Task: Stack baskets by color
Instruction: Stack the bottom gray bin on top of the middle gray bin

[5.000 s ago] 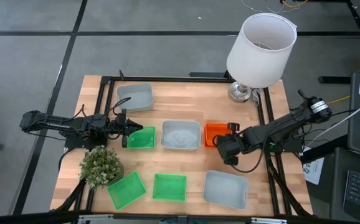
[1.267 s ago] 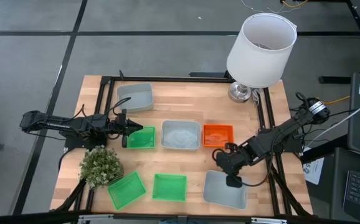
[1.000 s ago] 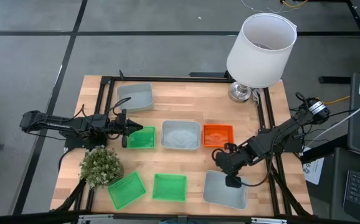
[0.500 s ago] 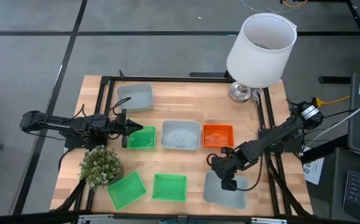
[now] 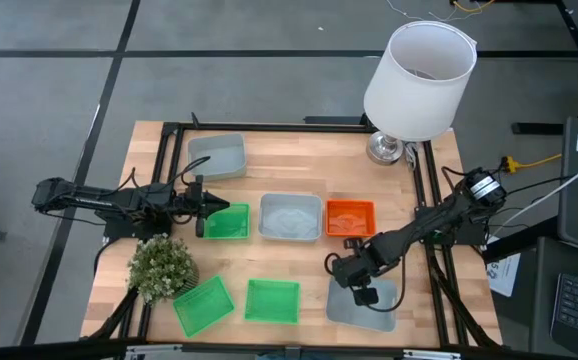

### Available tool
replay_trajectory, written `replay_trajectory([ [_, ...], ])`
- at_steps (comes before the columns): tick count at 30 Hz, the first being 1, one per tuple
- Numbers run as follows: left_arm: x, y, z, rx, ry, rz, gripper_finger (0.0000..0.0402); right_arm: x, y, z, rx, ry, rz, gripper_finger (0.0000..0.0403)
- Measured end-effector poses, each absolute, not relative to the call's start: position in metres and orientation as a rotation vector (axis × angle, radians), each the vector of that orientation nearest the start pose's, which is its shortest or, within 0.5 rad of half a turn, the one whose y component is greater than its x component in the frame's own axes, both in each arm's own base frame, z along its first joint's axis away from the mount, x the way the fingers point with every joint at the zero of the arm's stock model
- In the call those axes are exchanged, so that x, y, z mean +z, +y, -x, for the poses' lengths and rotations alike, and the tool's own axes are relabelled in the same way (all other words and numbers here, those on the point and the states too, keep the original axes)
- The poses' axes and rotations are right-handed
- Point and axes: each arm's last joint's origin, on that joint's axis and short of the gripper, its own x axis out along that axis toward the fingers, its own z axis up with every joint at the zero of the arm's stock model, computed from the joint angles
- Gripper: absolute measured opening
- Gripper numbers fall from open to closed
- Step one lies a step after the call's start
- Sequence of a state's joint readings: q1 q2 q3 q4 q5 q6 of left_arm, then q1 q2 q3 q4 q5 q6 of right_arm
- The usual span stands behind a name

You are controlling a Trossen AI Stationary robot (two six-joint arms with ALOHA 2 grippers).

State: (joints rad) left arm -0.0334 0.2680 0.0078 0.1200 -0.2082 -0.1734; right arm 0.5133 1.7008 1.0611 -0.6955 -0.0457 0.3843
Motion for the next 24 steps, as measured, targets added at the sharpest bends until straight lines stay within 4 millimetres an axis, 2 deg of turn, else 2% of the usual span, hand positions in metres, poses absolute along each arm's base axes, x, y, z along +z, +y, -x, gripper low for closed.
replay_trajectory([
  [5,0.155,0.002,-0.113,0.186,0.124,0.156,0.0021,0.173,0.154,-0.268,0.263,1.388,-0.008,0.001],
  [9,0.155,0.002,-0.113,0.186,0.124,0.156,0.0021,0.174,0.157,-0.266,0.344,1.402,0.002,0.0004],
  [12,0.155,0.002,-0.113,0.186,0.124,0.156,0.0021,0.183,0.158,-0.264,0.41,1.429,0.013,0.0003],
  [15,0.155,0.002,-0.113,0.186,0.124,0.156,0.0021,0.207,0.16,-0.268,0.432,1.425,0.015,0.0002],
  [18,0.155,0.002,-0.113,0.186,0.124,0.156,0.0021,0.238,0.165,-0.275,0.487,1.388,0.068,0.0002],
  [24,0.155,0.002,-0.113,0.187,0.124,0.157,0.0021,0.311,0.172,-0.291,0.651,1.106,0.324,0.0001],
])
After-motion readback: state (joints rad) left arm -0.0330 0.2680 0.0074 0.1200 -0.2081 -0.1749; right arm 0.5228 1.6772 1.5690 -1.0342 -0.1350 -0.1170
